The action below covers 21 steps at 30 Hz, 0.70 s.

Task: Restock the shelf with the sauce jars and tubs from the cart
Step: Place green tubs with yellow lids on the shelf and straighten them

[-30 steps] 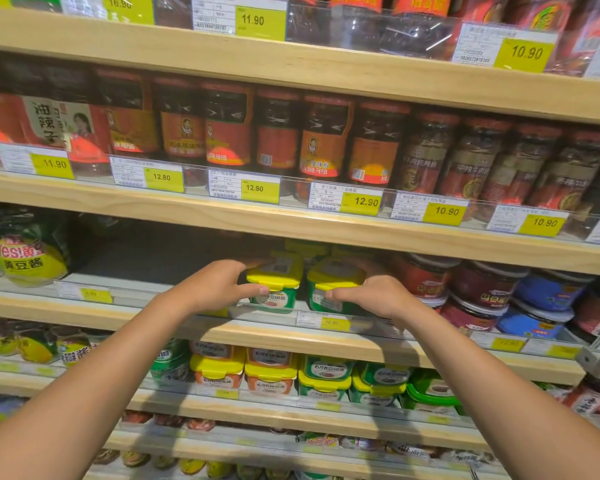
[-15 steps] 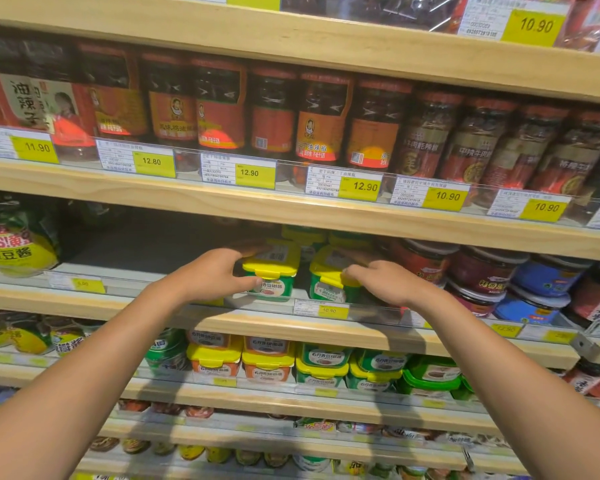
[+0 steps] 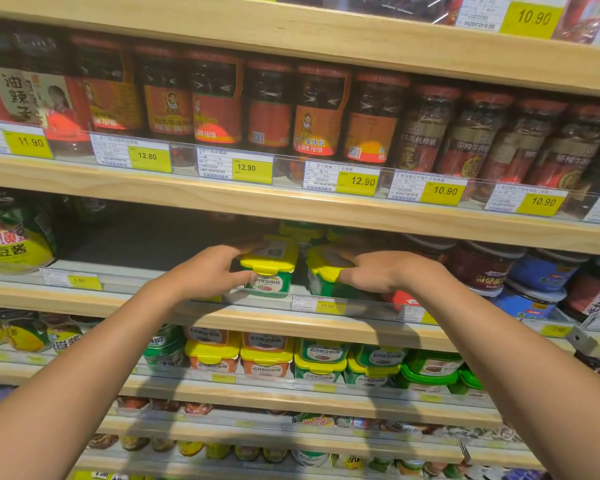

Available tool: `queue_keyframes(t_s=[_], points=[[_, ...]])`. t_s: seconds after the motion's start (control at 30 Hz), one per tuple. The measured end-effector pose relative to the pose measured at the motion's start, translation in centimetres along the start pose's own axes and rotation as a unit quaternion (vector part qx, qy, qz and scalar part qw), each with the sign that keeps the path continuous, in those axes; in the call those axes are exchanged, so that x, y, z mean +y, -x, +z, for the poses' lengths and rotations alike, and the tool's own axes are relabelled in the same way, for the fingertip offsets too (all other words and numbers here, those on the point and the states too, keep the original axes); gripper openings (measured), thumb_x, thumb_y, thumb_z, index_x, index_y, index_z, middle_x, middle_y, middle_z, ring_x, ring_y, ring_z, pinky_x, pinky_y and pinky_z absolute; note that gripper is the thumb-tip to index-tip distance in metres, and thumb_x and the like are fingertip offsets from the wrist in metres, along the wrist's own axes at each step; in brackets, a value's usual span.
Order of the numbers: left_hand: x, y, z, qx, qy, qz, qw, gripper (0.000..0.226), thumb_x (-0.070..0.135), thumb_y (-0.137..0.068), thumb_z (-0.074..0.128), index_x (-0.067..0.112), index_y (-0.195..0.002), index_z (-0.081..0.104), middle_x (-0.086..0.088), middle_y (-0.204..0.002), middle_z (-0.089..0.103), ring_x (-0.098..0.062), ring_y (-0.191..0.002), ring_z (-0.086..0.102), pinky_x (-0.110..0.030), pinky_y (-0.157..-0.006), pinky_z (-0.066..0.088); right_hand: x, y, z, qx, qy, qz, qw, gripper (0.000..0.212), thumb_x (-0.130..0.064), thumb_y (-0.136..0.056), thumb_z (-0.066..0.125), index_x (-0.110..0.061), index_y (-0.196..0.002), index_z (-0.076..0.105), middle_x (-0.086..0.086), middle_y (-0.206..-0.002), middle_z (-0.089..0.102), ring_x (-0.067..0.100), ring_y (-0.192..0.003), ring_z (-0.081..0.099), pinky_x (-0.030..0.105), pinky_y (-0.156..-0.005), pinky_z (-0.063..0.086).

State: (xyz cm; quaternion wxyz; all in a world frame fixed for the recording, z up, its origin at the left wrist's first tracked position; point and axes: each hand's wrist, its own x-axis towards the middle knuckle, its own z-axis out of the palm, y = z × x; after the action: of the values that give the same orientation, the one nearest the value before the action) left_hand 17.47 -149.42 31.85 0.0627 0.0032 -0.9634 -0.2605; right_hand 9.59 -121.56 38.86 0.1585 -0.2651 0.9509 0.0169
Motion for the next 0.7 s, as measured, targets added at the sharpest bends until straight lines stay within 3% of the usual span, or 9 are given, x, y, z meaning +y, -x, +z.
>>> queue_keyframes(t_s=[0.07,0.17,0.23,0.33,0.4,0.5,0.57,0.63,0.7], points=[[0.1,0.1,0.0,-0.002,0.005,0.003,1.0,0.019,0.034,-0.096,0.065,0.019,-0.107,0.067,0.007,-0.065,0.053,0.008,-0.049,0.051,-0.013,-0.044,0.033,-0.2,0.1,0.2,0.013,0.035,-0.014,0.999,0.057,-0.051,-0.098,0.032,-0.01,-0.131,0.054,0.015,-0.132,0.056,0.027,-0.106,0.053,0.032,-0.081,0.037],[0.4,0.2,0.0,-0.004,-0.004,0.007,1.0,0.011,0.034,-0.097,0.065,0.023,-0.098,0.065,0.008,-0.065,0.052,0.009,-0.05,0.051,-0.013,-0.044,0.032,-0.5,-0.2,0.7,0.051,0.077,-0.019,0.996,0.061,-0.061,-0.099,0.027,-0.009,-0.089,0.058,0.007,-0.096,0.06,0.024,-0.083,0.055,0.034,-0.071,0.039],[0.6,0.3,-0.1,-0.004,-0.009,0.008,1.0,0.009,0.033,-0.097,0.065,0.028,-0.09,0.062,0.009,-0.066,0.052,0.01,-0.052,0.052,-0.013,-0.044,0.033,-0.9,-0.1,0.8,0.057,0.087,0.01,0.994,0.072,-0.072,-0.095,0.021,-0.012,-0.077,0.059,0.002,-0.082,0.058,0.02,-0.076,0.055,0.036,-0.068,0.041],[0.7,0.3,-0.1,-0.001,-0.016,0.01,1.0,0.015,0.033,-0.098,0.064,0.033,-0.084,0.057,0.01,-0.067,0.052,0.008,-0.052,0.052,-0.013,-0.045,0.034,-0.9,0.1,0.7,0.081,0.094,0.006,0.992,0.062,-0.057,-0.102,0.021,-0.014,-0.1,0.065,0.006,-0.098,0.064,0.024,-0.086,0.057,0.037,-0.078,0.044],[0.7,0.3,-0.1,0.001,-0.022,0.009,1.0,0.016,0.036,-0.097,0.064,0.03,-0.084,0.058,0.008,-0.067,0.053,0.0,-0.052,0.051,-0.016,-0.047,0.031,-0.2,0.5,0.9,0.147,0.045,-0.011,0.988,0.048,-0.044,-0.104,0.023,-0.016,-0.09,0.059,0.014,-0.104,0.061,0.029,-0.091,0.055,0.036,-0.078,0.041],[0.5,0.1,0.2,0.004,-0.02,-0.002,1.0,0.022,0.04,-0.096,0.064,0.022,-0.084,0.061,0.005,-0.066,0.055,-0.007,-0.054,0.048,-0.024,-0.05,0.032,1.3,0.3,1.7,0.205,-0.011,-0.075,0.976,0.04,-0.036,-0.102,0.031,-0.013,-0.08,0.056,0.012,-0.092,0.06,0.035,-0.094,0.06,0.034,-0.07,0.038],[0.8,0.0,0.3,0.002,-0.022,0.003,1.0,0.02,0.041,-0.097,0.063,0.022,-0.089,0.063,0.008,-0.064,0.053,-0.004,-0.05,0.047,-0.022,-0.047,0.03,1.8,0.4,2.5,0.194,-0.022,-0.121,0.973,0.038,-0.037,-0.1,0.037,-0.013,-0.102,0.066,0.011,-0.101,0.067,0.033,-0.098,0.062,0.034,-0.073,0.044],[1.1,-0.3,0.6,0.002,-0.028,0.011,1.0,0.021,0.041,-0.097,0.062,0.021,-0.095,0.064,0.009,-0.061,0.051,-0.003,-0.046,0.045,-0.02,-0.044,0.027,1.9,0.8,3.2,0.198,0.022,-0.14,0.97,0.041,-0.039,-0.099,0.04,-0.015,-0.125,0.061,0.01,-0.114,0.068,0.031,-0.106,0.061,0.035,-0.079,0.045],[1.4,-0.6,1.0,0.002,-0.034,0.011,0.999,0.024,0.043,-0.097,0.062,0.019,-0.092,0.063,0.008,-0.062,0.05,-0.004,-0.048,0.045,-0.023,-0.046,0.028,1.8,1.2,4.1,0.215,0.073,-0.124,0.966,0.045,-0.042,-0.1,0.04,-0.017,-0.135,0.051,0.011,-0.118,0.063,0.034,-0.109,0.057,0.037,-0.084,0.044]])
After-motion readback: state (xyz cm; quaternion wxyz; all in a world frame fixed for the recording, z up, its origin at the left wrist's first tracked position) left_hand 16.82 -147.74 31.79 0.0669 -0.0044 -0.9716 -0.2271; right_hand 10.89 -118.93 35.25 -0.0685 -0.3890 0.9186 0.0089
